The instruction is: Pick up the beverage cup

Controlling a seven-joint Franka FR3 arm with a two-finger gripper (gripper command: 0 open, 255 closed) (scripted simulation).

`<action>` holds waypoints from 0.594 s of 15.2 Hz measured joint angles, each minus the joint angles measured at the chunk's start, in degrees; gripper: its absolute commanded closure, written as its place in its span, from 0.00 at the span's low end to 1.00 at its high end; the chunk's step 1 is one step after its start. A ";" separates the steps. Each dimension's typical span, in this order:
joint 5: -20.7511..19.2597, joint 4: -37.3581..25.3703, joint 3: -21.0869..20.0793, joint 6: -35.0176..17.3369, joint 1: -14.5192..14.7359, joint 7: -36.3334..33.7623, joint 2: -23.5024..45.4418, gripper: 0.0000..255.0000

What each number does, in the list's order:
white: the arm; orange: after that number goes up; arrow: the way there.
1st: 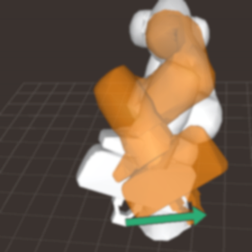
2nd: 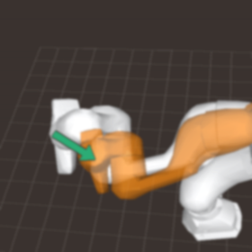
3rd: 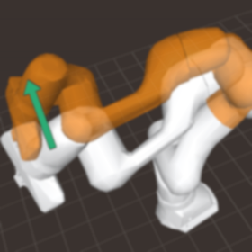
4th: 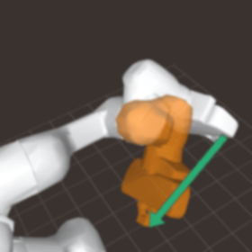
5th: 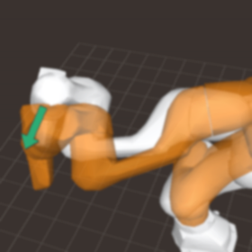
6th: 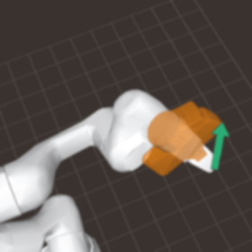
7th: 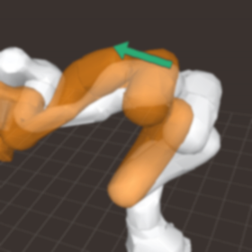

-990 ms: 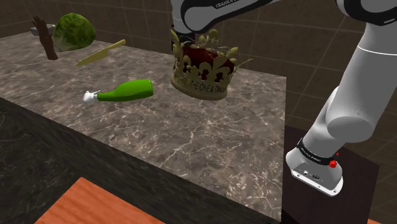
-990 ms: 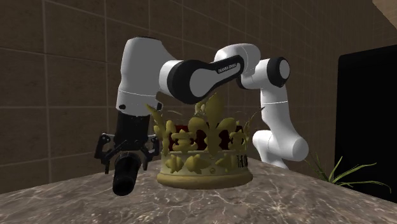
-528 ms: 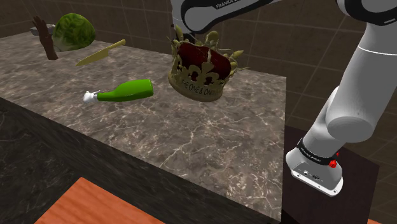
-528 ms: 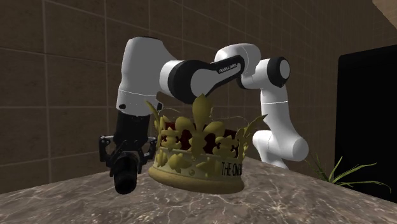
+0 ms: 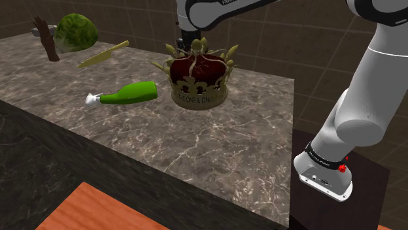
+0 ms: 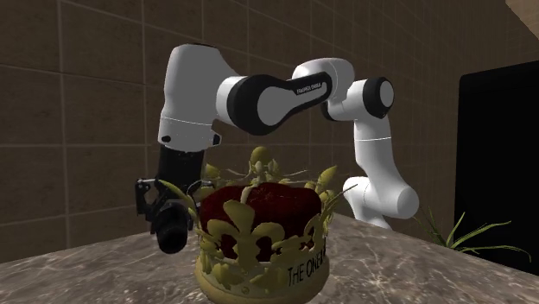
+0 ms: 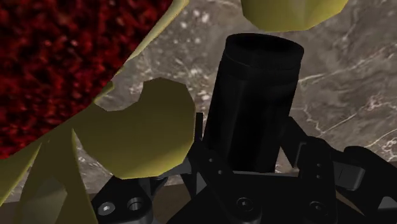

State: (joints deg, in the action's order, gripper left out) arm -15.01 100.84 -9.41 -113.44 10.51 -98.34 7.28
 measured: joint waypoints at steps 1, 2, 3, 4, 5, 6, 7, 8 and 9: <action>0.07 -0.52 0.00 0.62 0.00 0.16 -0.05 1.00; 0.15 -1.23 -0.06 1.42 0.08 0.24 -0.09 1.00; 0.20 -1.72 -0.10 1.99 0.12 0.32 -0.15 1.00; 0.30 -2.43 -0.08 2.72 0.08 0.60 -0.20 1.00; 0.40 -3.12 -0.03 3.43 0.01 0.92 -0.27 1.00; 0.47 -3.92 -0.05 4.23 0.04 1.08 -0.29 1.00; 0.52 -4.82 -0.08 5.04 0.09 1.22 -0.21 1.00; 0.62 -5.27 -0.08 5.70 0.07 1.44 -0.45 1.00; 0.66 -6.19 -0.14 6.61 0.15 1.52 -0.44 1.00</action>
State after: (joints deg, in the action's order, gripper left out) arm -14.35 94.65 -9.55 -106.83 10.66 -96.82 6.84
